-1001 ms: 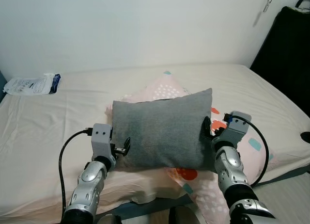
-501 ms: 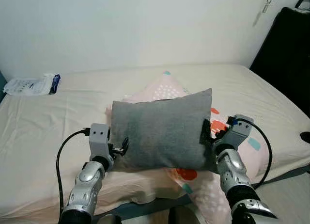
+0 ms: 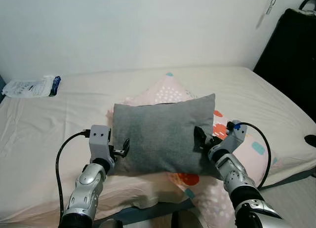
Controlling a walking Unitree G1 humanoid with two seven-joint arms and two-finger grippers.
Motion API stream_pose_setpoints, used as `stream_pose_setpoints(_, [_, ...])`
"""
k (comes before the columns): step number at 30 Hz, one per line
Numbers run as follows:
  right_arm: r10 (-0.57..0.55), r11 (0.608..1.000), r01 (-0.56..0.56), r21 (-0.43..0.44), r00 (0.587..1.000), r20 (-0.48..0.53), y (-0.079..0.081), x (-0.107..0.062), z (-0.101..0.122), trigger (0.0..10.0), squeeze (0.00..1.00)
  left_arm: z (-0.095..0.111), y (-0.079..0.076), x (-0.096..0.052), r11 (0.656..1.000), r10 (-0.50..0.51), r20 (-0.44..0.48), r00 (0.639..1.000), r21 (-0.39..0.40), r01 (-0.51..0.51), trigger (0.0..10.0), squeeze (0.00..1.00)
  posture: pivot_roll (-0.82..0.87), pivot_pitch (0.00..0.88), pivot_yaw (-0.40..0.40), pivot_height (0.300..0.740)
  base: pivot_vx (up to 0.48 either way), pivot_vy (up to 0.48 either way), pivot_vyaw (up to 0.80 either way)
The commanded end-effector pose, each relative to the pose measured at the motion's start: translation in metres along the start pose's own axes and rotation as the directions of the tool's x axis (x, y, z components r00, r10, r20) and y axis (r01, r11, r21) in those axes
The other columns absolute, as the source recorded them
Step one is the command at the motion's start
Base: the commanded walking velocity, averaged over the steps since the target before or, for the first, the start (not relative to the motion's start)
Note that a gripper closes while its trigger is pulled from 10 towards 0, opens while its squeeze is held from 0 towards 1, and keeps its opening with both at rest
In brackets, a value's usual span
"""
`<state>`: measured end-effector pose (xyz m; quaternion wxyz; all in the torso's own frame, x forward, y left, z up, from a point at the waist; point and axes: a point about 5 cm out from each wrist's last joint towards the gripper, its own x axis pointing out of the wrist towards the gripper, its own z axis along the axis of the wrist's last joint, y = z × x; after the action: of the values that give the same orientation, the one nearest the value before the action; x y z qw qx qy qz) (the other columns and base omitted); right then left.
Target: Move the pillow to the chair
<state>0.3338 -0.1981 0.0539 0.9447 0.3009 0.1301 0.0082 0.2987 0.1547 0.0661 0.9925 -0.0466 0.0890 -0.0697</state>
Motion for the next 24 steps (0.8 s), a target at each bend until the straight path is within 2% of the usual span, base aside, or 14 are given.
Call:
stream_pose_setpoints(1, [-0.030,0.997,0.034,0.066,0.997,-0.072,-0.007,-0.004,-0.015,10.0,1.00,-0.002,0.000,-0.002,1.000,0.003,-0.012,1.000,0.006,-0.003,10.0,0.00,0.02,0.000,-0.099,0.629,0.000,0.000,0.00])
stream_pose_setpoints(2, [-0.041,0.983,0.060,0.176,0.993,-0.109,-0.013,-0.007,-0.021,10.0,1.00,-0.003,-0.001,-0.002,1.000,0.003,-0.014,1.000,0.005,-0.003,10.0,0.00,0.02,0.000,-0.099,0.629,0.000,0.000,0.00])
stream_pose_setpoints(6, [-0.062,0.972,0.091,0.216,0.989,-0.136,-0.019,-0.010,-0.025,10.0,1.00,-0.003,-0.001,-0.003,1.000,0.001,-0.016,1.000,0.007,-0.001,10.0,0.00,0.02,0.000,-0.099,0.629,0.000,0.000,0.00])
stream_pose_setpoints(7, [-0.095,0.968,0.126,0.218,0.985,-0.145,-0.023,-0.012,-0.027,10.0,0.63,-0.003,-0.001,-0.003,1.000,0.000,-0.016,1.000,0.009,0.000,10.0,0.00,0.02,0.000,-0.099,0.629,0.000,0.000,0.00])
stream_pose_setpoints(8, [-0.095,0.968,0.126,0.218,0.985,-0.145,-0.023,-0.012,-0.027,10.0,0.63,-0.003,-0.001,-0.003,1.000,0.000,-0.016,1.000,0.009,0.000,10.0,0.00,0.02,0.000,-0.099,0.629,0.000,0.000,0.00])
stream_pose_setpoints(9, [-0.129,0.966,0.159,0.203,0.980,-0.153,-0.028,-0.013,-0.027,10.0,0.29,-0.003,0.000,-0.003,1.000,0.001,-0.016,1.000,0.010,-0.001,10.0,0.00,0.02,0.000,-0.098,0.629,0.000,0.000,0.00])
stream_pose_setpoints(10, [-0.129,0.966,0.159,0.203,0.980,-0.153,-0.028,-0.013,-0.027,10.0,0.29,-0.003,0.000,-0.003,1.000,0.001,-0.016,1.000,0.010,-0.001,10.0,0.00,0.02,0.000,-0.098,0.629,0.000,0.000,0.00])
stream_pose_setpoints(11, [-0.147,0.964,0.178,0.196,0.975,-0.165,-0.030,-0.014,-0.028,10.0,0.00,-0.002,0.001,-0.003,1.000,0.003,-0.016,1.000,0.013,-0.003,10.0,0.00,0.02,0.000,-0.097,0.629,0.000,0.000,0.00])
stream_pose_setpoints(14, [-0.151,0.963,0.185,0.195,0.973,-0.177,-0.030,-0.014,-0.029,10.0,0.00,-0.002,0.001,-0.003,1.000,0.006,-0.016,1.000,0.015,-0.006,10.0,0.00,0.02,0.000,-0.096,0.629,0.000,0.000,0.00])
stream_pose_setpoints(15, [-0.045,0.961,0.096,0.261,0.980,-0.196,-0.017,-0.010,-0.031,10.0,0.00,-0.001,0.002,-0.002,1.000,0.015,-0.011,1.000,0.020,-0.015,10.0,0.00,0.02,0.000,-0.096,0.629,0.000,0.000,0.00])
stream_pose_setpoints(16, [-0.045,0.961,0.096,0.261,0.980,-0.196,-0.017,-0.010,-0.031,10.0,0.00,-0.001,0.002,-0.002,1.000,0.015,-0.011,1.000,0.020,-0.015,10.0,0.00,0.02,0.000,-0.096,0.629,0.000,0.000,0.00])
stream_pose_setpoints(19, [0.148,0.955,-0.074,0.288,0.958,-0.245,0.007,-0.006,-0.037,10.0,0.00,0.002,0.003,-0.001,0.999,0.024,-0.003,1.000,0.022,-0.024,10.0,0.00,0.02,0.000,-0.096,0.629,0.000,0.000,0.00])
stream_pose_setpoints(21, [0.257,0.960,-0.202,0.193,0.909,-0.328,0.022,-0.005,-0.045,10.0,0.00,0.003,0.002,0.001,0.999,0.025,-0.001,1.000,0.022,-0.025,10.0,0.00,0.02,0.000,-0.097,0.629,0.000,0.000,0.00])
stream_pose_setpoints(24, [0.281,0.959,-0.245,0.143,0.889,-0.362,0.027,-0.005,-0.048,10.0,0.00,0.003,0.002,0.001,0.999,0.024,-0.001,1.000,0.022,-0.024,10.0,0.00,0.02,0.000,-0.096,0.629,0.000,0.000,0.00])
